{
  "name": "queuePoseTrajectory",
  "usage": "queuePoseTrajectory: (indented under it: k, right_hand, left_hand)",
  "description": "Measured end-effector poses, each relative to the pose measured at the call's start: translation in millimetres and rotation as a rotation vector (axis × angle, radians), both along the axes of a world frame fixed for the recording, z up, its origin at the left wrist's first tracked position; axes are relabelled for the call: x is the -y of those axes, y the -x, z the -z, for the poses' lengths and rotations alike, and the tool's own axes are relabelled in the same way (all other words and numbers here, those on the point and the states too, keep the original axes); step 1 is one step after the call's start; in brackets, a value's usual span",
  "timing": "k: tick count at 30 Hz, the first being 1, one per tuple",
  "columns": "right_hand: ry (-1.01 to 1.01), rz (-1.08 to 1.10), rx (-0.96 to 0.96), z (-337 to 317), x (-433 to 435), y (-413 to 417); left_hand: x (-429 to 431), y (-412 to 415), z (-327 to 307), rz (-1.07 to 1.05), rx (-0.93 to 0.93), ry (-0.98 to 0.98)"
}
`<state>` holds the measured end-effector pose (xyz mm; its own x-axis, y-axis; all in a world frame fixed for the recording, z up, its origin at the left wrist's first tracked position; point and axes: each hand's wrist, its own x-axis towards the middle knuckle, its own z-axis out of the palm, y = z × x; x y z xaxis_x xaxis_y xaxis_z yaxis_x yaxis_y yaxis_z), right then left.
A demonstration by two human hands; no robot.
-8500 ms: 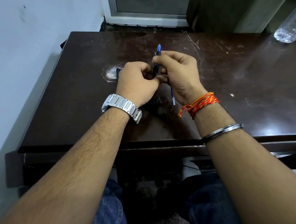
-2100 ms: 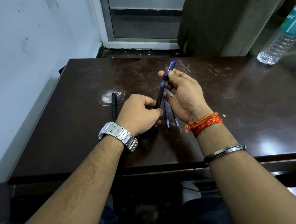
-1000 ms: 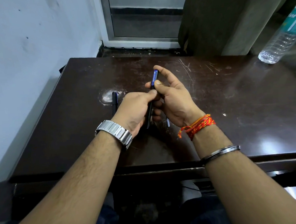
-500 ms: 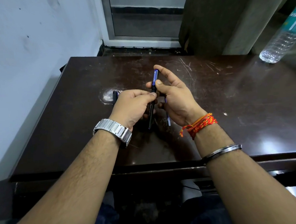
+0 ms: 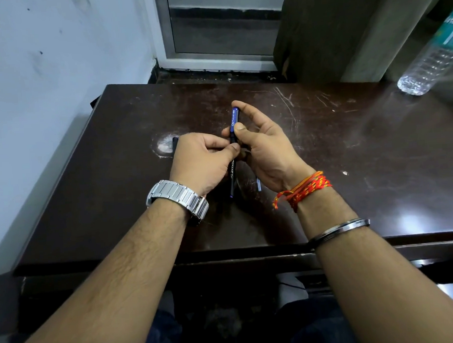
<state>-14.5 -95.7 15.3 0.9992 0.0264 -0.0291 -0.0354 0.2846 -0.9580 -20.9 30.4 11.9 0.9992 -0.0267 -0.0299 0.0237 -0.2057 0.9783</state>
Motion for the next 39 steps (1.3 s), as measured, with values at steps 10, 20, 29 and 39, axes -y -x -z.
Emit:
queuePoseTrajectory:
  k: [10,20,29,39]
  right_hand:
    - [-0.009,-0.002,-0.025,2.4,-6.2,5.1]
    - [0.288,0.288,0.004,10.6,-5.0,-0.4]
    - [0.733,0.449,-0.024,10.8,11.5,3.3]
    - [1.267,0.386,-0.253,7.8,27.5,7.9]
  left_hand:
    - [-3.3,-1.1,-2.5,-0.053,-0.011,-0.040]
    - [-41.1,-11.5,-7.3,-0.306,-0.008,-0.614]
    - [-40.5,-17.1,-1.5,-0.309,-0.028,-0.701]
    - [-42.4,-15.0,-1.1,-0.299,-0.085,-0.731]
